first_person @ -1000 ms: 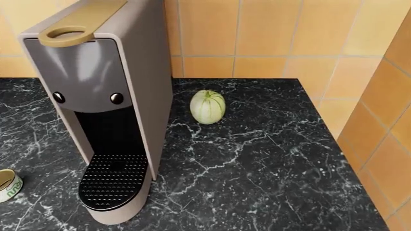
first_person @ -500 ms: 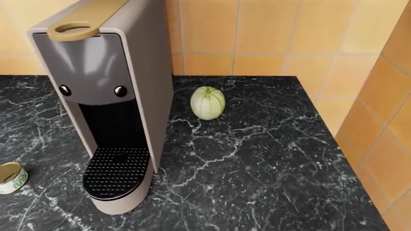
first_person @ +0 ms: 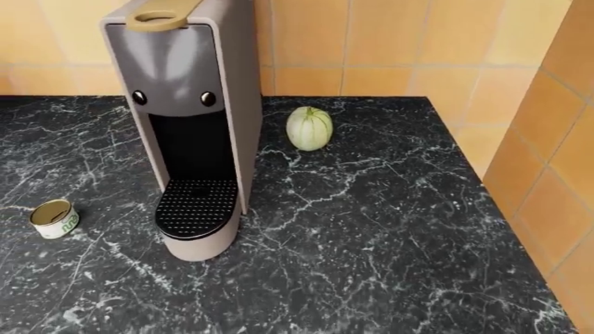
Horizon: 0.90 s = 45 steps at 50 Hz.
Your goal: Pick the cans from the counter and place them in their designated side in the cabinet.
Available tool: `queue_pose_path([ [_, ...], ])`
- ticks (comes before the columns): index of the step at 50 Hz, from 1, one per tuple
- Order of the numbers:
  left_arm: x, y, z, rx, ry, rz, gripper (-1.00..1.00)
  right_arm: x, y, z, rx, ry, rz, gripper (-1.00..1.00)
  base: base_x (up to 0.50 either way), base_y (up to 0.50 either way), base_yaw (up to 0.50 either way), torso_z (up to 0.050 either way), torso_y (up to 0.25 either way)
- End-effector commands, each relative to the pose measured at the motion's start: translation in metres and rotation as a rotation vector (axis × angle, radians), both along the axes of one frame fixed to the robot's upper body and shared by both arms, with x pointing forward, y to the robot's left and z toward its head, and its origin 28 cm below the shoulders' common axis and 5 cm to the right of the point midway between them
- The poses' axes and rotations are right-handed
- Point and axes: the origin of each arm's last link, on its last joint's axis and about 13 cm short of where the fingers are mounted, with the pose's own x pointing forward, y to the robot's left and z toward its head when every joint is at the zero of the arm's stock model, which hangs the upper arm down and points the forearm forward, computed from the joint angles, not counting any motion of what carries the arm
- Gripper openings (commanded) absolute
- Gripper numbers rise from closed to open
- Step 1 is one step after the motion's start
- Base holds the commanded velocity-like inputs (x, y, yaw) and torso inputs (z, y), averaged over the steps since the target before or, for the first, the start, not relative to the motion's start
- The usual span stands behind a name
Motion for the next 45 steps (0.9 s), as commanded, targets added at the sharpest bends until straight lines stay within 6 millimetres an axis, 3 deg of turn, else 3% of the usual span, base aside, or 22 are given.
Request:
queue_pose_path([
  [1,0.0,0.0,0.0,0.001,-0.004,0.005,1.0,0.0,0.001,0.0,-0.001,0.0,0.007,1.0,-0.18,0.49,0.0,0.0,0.0],
  [37,0.006,0.0,-0.003,0.01,0.0,0.019,1.0,0.0,0.001,0.0,-0.001,0.0,0.007,1.0,-0.28,0.42,0.0,0.0,0.0],
  [45,0.021,0.008,-0.037,-0.013,0.002,0.129,1.0,0.0,0.001,0.0,-0.001,0.0,0.007,1.0,0.0,0.46,0.0,0.0,0.0],
])
